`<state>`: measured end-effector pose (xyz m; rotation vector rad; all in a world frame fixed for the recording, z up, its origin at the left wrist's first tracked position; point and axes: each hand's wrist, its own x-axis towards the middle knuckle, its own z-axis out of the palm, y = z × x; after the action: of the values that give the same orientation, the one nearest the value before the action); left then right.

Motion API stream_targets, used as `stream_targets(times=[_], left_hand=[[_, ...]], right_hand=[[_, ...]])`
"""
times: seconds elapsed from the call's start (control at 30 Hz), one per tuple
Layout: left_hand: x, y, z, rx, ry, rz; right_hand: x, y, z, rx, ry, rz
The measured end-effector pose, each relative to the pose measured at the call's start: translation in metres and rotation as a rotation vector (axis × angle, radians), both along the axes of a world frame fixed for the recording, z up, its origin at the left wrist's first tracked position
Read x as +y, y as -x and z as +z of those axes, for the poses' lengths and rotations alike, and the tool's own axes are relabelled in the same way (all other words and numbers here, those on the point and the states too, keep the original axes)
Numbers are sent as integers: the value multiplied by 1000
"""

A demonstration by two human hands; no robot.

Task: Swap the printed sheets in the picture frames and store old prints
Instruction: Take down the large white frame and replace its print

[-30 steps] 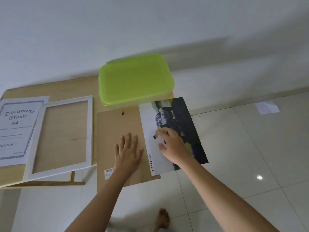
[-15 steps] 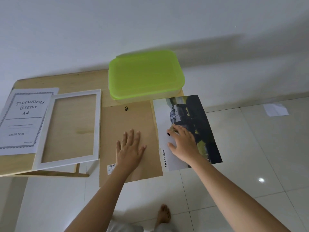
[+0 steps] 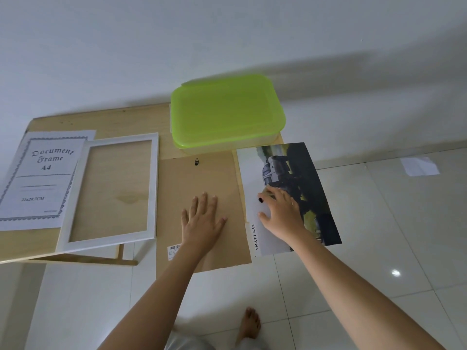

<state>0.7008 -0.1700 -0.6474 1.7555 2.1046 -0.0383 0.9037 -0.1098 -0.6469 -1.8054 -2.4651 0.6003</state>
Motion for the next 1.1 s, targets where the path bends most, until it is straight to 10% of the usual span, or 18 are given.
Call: stream_targets(times=[0.57,1.1], left_hand=[[19,61,29,-134,-6,-184],[-27,430,50,-75,-202,267]], right_hand=[[4,63,40,-6,84,-149],[-31,424,64,231,49,39]])
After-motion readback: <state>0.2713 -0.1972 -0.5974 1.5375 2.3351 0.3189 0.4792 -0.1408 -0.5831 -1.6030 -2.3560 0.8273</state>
